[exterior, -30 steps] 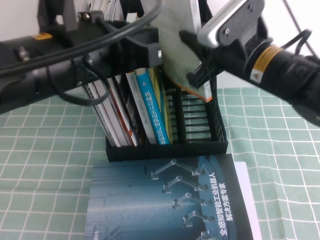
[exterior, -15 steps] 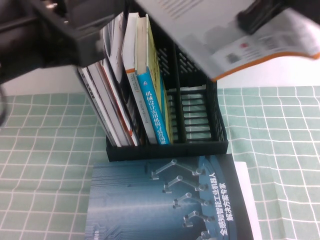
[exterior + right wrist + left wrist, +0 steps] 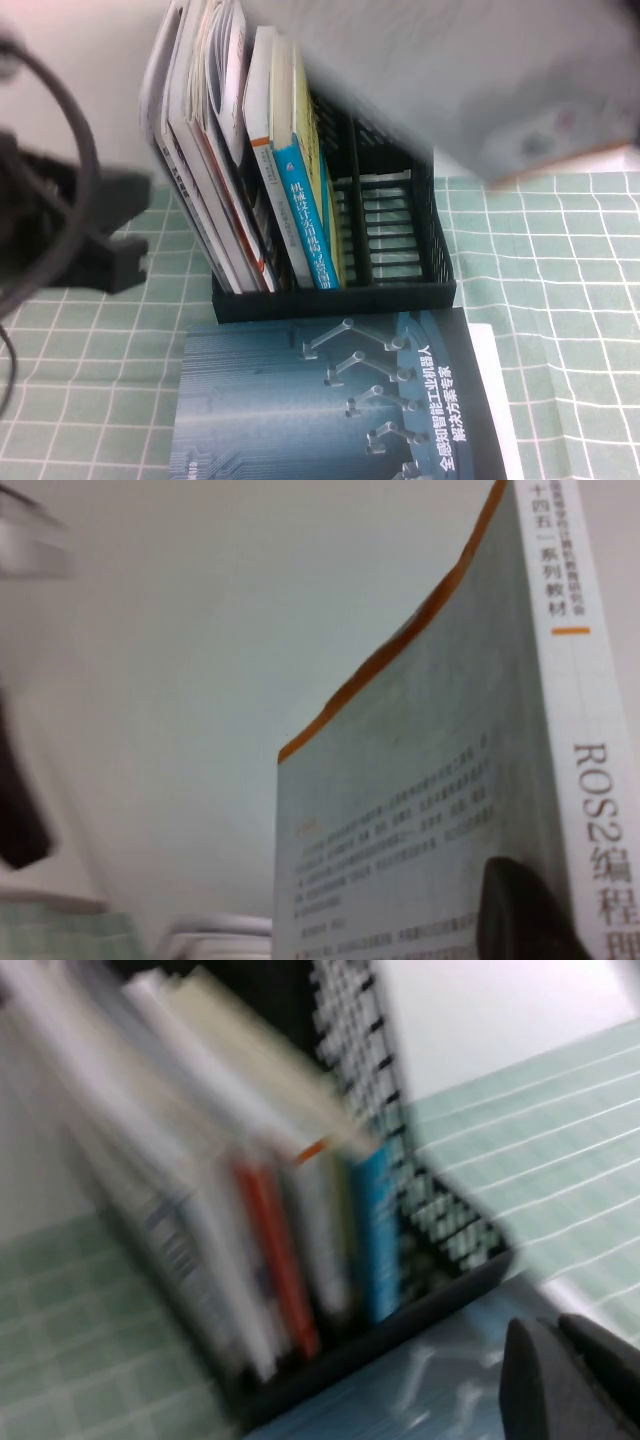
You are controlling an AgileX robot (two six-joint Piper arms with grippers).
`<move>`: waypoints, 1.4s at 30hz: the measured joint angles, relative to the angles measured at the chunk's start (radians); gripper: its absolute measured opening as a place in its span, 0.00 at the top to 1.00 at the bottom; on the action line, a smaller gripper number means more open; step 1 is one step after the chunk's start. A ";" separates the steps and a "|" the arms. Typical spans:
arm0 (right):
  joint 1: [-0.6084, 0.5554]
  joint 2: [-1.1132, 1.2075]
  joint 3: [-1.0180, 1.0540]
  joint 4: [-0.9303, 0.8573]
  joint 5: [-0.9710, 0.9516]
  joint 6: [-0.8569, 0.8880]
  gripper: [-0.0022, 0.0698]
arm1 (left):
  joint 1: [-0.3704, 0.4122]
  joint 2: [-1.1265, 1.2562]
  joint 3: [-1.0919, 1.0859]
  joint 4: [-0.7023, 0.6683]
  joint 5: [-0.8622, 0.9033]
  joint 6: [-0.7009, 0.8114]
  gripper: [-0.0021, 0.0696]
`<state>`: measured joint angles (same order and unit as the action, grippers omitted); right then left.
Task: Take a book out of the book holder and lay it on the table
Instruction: Place the picked book on the book
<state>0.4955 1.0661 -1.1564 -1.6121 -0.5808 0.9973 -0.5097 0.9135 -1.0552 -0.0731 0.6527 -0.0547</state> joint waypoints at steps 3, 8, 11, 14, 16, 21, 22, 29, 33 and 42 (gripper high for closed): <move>0.000 0.002 0.011 -0.142 -0.188 0.134 0.80 | 0.000 -0.022 0.090 0.197 -0.001 -0.212 0.97; 0.000 0.009 0.070 -0.197 -0.311 0.196 0.80 | 0.000 -0.095 0.264 0.443 -0.017 -0.566 0.97; 0.000 0.033 0.095 -0.197 -0.302 0.203 0.80 | 0.000 -0.151 0.348 0.551 -0.039 -0.746 0.97; 0.000 0.080 0.120 -0.197 -0.293 0.199 0.80 | 0.000 -0.200 0.417 0.620 -0.049 -0.865 0.97; 0.000 0.122 0.130 -0.197 -0.281 0.183 0.80 | 0.000 -0.220 0.458 0.640 -0.052 -0.908 0.97; 0.000 0.262 0.134 -0.197 -0.211 0.090 0.80 | 0.000 -0.240 0.511 0.653 -0.056 -0.953 0.97; 0.000 0.285 0.134 -0.197 -0.198 0.065 0.80 | 0.000 -0.240 0.512 0.653 -0.056 -0.960 0.97; 0.000 0.443 0.134 -0.197 -0.062 -0.130 0.80 | 0.000 -0.240 0.517 0.655 -0.083 -0.983 0.97; 0.000 0.495 0.115 -0.190 -0.020 -0.197 0.80 | 0.000 -0.240 0.517 0.655 -0.129 -1.005 0.97; 0.093 0.514 0.064 -0.190 0.016 -0.253 0.80 | 0.000 -0.240 0.517 0.655 -0.152 -1.005 0.97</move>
<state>0.5890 1.5806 -1.0920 -1.8019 -0.5644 0.7446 -0.5097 0.6738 -0.5387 0.5816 0.5004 -1.0598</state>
